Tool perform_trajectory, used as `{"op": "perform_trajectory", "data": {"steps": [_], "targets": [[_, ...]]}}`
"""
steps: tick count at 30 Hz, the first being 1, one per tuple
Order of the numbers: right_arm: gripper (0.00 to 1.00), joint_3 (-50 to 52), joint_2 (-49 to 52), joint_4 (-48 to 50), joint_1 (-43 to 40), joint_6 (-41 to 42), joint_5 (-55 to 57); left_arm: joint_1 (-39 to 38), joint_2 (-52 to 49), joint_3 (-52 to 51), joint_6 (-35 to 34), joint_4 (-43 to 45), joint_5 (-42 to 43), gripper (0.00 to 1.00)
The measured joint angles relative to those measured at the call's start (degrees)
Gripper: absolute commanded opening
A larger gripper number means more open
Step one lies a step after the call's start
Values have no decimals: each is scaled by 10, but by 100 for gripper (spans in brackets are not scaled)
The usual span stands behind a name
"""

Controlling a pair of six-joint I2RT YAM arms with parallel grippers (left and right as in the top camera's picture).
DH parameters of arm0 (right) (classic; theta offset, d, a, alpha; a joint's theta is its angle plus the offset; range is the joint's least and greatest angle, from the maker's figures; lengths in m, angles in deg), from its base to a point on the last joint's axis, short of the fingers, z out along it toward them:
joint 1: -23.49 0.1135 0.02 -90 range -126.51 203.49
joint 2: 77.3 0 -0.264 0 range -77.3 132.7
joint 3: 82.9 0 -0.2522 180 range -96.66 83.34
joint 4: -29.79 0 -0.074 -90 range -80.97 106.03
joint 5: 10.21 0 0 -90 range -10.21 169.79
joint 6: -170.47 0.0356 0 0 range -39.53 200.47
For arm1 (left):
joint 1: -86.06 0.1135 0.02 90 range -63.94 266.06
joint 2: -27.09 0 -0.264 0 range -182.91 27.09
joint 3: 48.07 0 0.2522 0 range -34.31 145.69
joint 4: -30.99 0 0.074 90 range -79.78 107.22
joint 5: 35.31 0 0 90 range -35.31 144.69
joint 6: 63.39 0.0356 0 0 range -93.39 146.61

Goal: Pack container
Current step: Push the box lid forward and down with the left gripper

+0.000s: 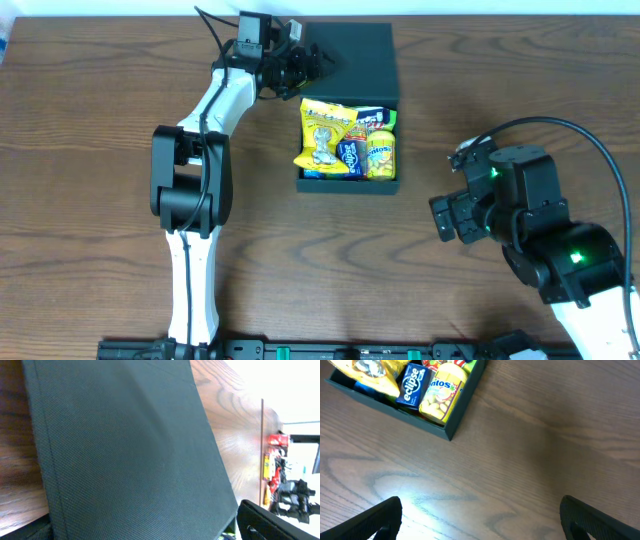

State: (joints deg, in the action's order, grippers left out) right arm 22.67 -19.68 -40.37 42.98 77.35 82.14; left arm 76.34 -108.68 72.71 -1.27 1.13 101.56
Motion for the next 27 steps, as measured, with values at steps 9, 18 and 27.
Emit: {"op": "perform_trajectory", "data": {"steps": [9,18,27], "targets": [[99,0,0,0,0,0,2,1,0,0,53,37,75,96],[99,0,0,1,0,0,2,1,20,0,111,17,87,96],[99,0,0,3,0,0,2,0,139,0,182,-90,77,96]]}}
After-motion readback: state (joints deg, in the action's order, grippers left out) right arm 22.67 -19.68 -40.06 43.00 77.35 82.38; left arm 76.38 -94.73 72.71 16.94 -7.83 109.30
